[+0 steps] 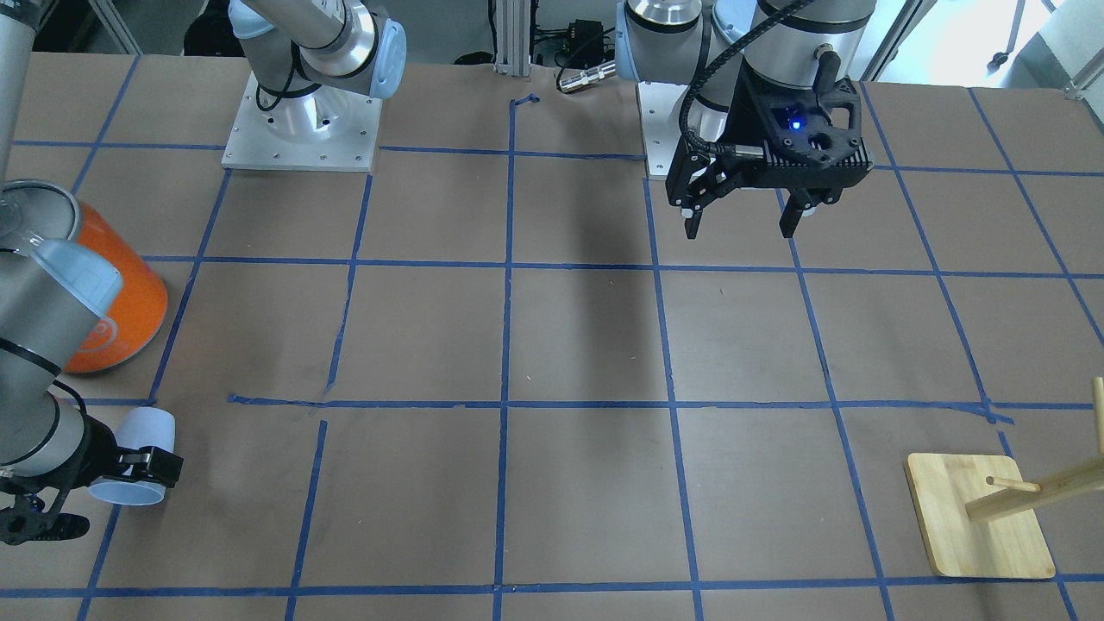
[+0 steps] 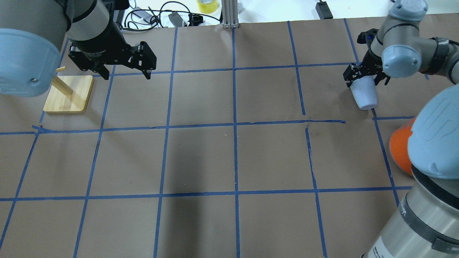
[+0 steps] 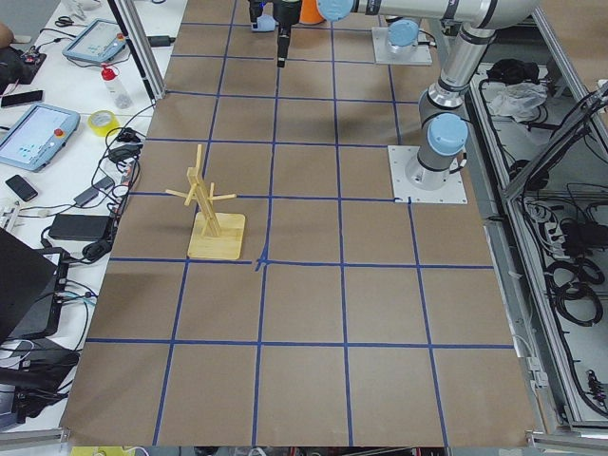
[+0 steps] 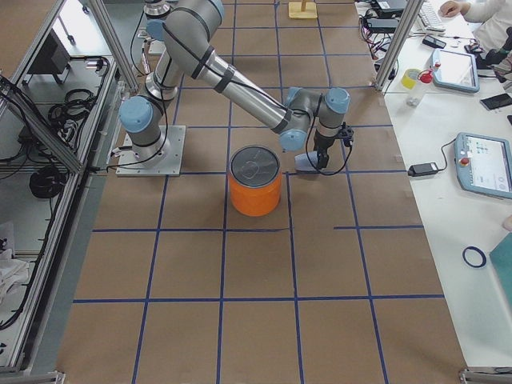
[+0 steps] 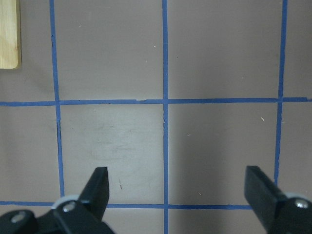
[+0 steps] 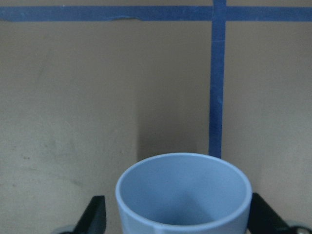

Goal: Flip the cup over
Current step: 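Close the right gripper around the base of the pale blue cup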

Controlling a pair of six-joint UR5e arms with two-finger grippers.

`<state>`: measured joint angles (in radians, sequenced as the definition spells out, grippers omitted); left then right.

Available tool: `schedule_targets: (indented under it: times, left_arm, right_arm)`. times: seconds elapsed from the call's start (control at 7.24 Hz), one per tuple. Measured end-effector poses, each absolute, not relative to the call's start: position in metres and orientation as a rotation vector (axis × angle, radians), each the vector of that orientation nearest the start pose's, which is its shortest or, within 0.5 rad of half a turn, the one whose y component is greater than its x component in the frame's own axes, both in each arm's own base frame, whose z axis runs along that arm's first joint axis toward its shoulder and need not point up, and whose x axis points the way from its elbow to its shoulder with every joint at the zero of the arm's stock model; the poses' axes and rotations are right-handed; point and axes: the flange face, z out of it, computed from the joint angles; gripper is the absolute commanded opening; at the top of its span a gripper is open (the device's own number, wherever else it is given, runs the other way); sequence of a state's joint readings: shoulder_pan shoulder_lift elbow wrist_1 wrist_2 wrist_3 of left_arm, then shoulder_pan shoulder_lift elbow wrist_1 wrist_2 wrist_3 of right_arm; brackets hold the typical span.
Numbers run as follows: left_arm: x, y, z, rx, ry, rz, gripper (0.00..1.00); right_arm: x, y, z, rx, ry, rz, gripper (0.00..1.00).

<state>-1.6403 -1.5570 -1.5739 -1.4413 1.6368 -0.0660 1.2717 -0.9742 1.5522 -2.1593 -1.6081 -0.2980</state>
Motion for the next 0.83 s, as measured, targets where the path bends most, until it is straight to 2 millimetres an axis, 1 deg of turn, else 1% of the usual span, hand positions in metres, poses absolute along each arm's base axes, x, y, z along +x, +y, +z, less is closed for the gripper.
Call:
schedule_targets:
  times: [0.14,0.41,0.55,0.69,0.83]
  left_arm:
    - [-0.1612,-0.4889,0.5072,-0.001,3.077,-0.223,1.00]
    - [-0.1615,-0.4887,0.5070,0.000,3.077,-0.221,1.00]
    - [-0.1616,-0.4887,0.5067,0.000,3.078,-0.221,1.00]
    - [-0.1616,-0.4886,0.5065,0.000,3.078,-0.220,1.00]
    - [-0.1616,-0.4886,0.5064,0.000,3.078,-0.220,1.00]
  right_arm:
    - [-0.0743,-0.6798,0.1927,0.003,3.186,-0.016,1.00]
    - [-0.0757,-0.6815,0.1852,0.001,3.191,-0.025,1.00]
    - [-0.0752,-0.6807,0.1840,0.000,3.189,-0.023,0.90]
    - [-0.0748,-0.6796,0.1837,0.001,3.186,-0.017,0.77]
    - [-0.0751,-0.6788,0.1841,0.000,3.188,-0.012,0.55]
